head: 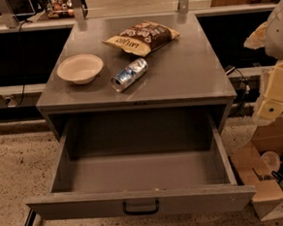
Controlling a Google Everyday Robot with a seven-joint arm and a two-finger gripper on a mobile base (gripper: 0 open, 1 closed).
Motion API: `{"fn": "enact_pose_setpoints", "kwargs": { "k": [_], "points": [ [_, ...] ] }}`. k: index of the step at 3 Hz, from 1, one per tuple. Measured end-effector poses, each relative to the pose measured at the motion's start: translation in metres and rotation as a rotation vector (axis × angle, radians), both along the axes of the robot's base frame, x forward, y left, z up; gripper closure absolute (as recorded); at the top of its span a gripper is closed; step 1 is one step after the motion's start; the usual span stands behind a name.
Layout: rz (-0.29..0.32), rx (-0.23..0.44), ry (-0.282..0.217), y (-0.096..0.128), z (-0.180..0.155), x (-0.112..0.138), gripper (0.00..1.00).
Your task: Close top drawer
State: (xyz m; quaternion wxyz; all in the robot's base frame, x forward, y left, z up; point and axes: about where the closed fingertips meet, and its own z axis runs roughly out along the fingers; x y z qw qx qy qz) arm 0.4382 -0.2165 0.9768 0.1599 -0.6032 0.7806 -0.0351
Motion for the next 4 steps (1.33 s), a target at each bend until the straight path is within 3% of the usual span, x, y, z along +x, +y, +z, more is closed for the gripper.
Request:
{"fn": "enact_pose_setpoints", "kwargs": {
  "k": [2, 3, 4],
  "points": [
    [-0.005, 0.025, 0.020, 0.002, -0.019, 0.005, 0.00],
    [-0.006, 0.123, 0.029, 0.032, -0.050, -0.008, 0.00],
    [0.022, 0.225, 0.033, 0.075, -0.100, -0.025, 0.18]
  ]
}}
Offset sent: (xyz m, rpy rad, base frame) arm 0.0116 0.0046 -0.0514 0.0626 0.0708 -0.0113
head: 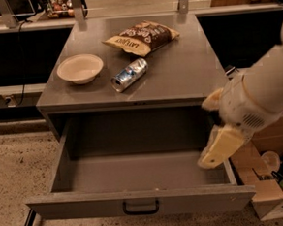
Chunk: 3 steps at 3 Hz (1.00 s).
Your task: Close top drawer
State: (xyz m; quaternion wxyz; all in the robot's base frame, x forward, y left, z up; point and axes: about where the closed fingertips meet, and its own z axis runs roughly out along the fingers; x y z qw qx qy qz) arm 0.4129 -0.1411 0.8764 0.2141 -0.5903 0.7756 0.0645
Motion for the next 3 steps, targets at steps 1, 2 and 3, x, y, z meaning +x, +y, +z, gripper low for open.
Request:
{"fn": "enact_pose_setpoints", "kwargs": {
  "k": [1, 2, 3],
  "points": [
    [0.049, 0.071, 0.026, 0.033, -0.064, -0.018, 0.42],
    [0.090, 0.115, 0.060, 0.044, -0.132, -0.040, 0.65],
    [0.098, 0.111, 0.062, 0.044, -0.145, -0.046, 0.88]
  ]
}}
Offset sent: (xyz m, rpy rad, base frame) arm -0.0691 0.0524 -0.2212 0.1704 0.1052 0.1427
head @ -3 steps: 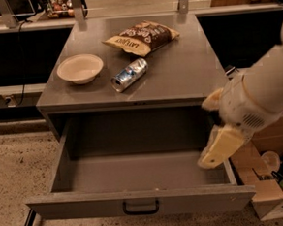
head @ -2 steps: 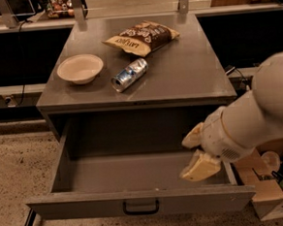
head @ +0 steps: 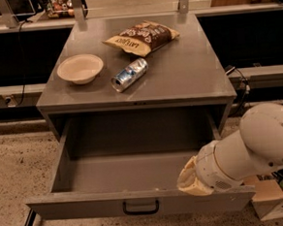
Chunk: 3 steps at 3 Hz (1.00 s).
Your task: Close top drawer
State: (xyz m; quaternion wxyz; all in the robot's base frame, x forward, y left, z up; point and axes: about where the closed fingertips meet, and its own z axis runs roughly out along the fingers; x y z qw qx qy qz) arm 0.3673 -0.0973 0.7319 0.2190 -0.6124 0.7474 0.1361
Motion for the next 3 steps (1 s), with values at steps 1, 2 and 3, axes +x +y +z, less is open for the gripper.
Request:
{"fn": "enact_pose_setpoints", "kwargs": {
  "k": [1, 2, 3],
  "points": [
    [0.001, -0.002, -0.002, 0.000, 0.002, 0.000, 1.00],
    [-0.017, -0.064, -0.034, 0.000, -0.006, -0.009, 1.00],
    [-0.053, -0.121, -0.085, -0.006, -0.022, -0.028, 1.00]
  ]
}}
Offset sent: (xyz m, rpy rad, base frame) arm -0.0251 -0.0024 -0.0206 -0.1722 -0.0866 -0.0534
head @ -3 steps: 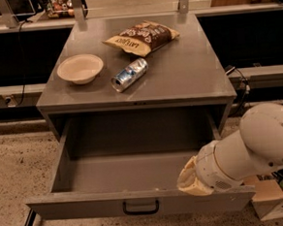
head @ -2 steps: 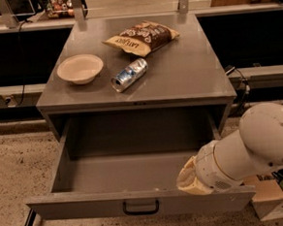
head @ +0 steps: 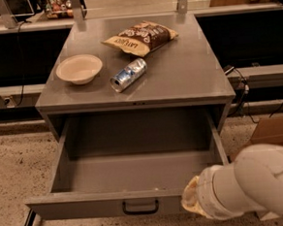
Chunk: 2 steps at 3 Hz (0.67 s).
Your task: Close top drawer
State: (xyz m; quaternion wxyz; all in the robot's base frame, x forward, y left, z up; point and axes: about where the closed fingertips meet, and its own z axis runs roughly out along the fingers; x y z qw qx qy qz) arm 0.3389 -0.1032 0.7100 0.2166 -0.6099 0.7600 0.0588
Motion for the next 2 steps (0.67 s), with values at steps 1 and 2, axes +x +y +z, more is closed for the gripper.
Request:
{"fn": "enact_pose_setpoints", "kwargs": {
  "k": [1, 2],
  "points": [
    [-0.022, -0.034, -0.026, -0.008, -0.019, -0.014, 1.00],
    [-0.043, -0.002, -0.030, -0.021, -0.041, -0.019, 1.00]
  ]
}}
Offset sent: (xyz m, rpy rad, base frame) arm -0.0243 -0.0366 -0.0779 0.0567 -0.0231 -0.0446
